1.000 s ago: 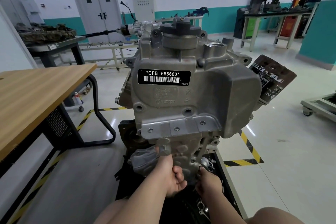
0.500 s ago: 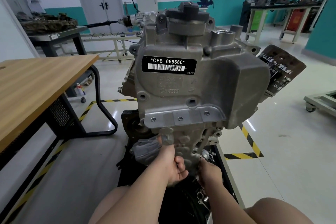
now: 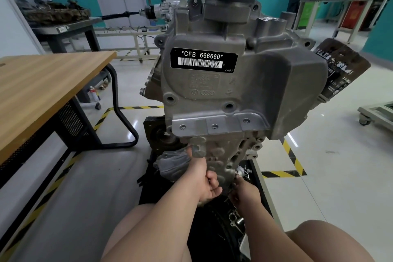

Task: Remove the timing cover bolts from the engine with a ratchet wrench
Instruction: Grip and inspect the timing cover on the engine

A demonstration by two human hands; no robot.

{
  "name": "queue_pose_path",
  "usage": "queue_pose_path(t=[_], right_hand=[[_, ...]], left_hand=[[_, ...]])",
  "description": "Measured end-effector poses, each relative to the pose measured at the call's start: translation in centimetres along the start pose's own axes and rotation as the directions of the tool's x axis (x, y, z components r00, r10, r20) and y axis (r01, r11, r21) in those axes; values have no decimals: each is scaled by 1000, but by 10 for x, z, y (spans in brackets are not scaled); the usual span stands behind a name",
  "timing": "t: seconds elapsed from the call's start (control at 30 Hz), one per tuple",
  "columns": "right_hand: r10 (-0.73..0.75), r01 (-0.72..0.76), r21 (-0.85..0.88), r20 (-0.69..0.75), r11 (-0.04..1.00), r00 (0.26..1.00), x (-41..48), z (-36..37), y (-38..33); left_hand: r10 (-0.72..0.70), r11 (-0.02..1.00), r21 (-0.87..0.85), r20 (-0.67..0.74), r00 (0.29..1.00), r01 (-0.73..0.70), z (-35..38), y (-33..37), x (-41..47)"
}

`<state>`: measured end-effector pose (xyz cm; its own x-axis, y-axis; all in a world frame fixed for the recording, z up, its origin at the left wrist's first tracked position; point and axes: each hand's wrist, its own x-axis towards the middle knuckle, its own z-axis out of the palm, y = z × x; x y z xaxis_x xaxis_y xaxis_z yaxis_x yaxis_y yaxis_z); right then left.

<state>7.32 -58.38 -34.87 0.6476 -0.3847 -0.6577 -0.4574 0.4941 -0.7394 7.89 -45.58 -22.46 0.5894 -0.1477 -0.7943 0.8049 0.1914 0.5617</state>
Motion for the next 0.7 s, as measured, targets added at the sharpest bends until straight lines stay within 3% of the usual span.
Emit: queue_pose_path(t=[0.27,0.4,0.5,0.7], right_hand=[[-97,98,-82,20,992,995,4,0,6],[-245,233,-294,-3,927,970,5,-3,6],[-299,278,-354,-5,893,954,5,-2,5],[-216,191,-243,-79,951,973,1,2,8]], left_hand=[[-1,1000,-5,1,1000,1,0,0,-1],[3,1000,-4,-3,1000,-3,1,0,-1],[-2,1000,-10,-10,1000,2,2,0,-1],[-2,1000,-13,-21,1000,2,2,0,-1]])
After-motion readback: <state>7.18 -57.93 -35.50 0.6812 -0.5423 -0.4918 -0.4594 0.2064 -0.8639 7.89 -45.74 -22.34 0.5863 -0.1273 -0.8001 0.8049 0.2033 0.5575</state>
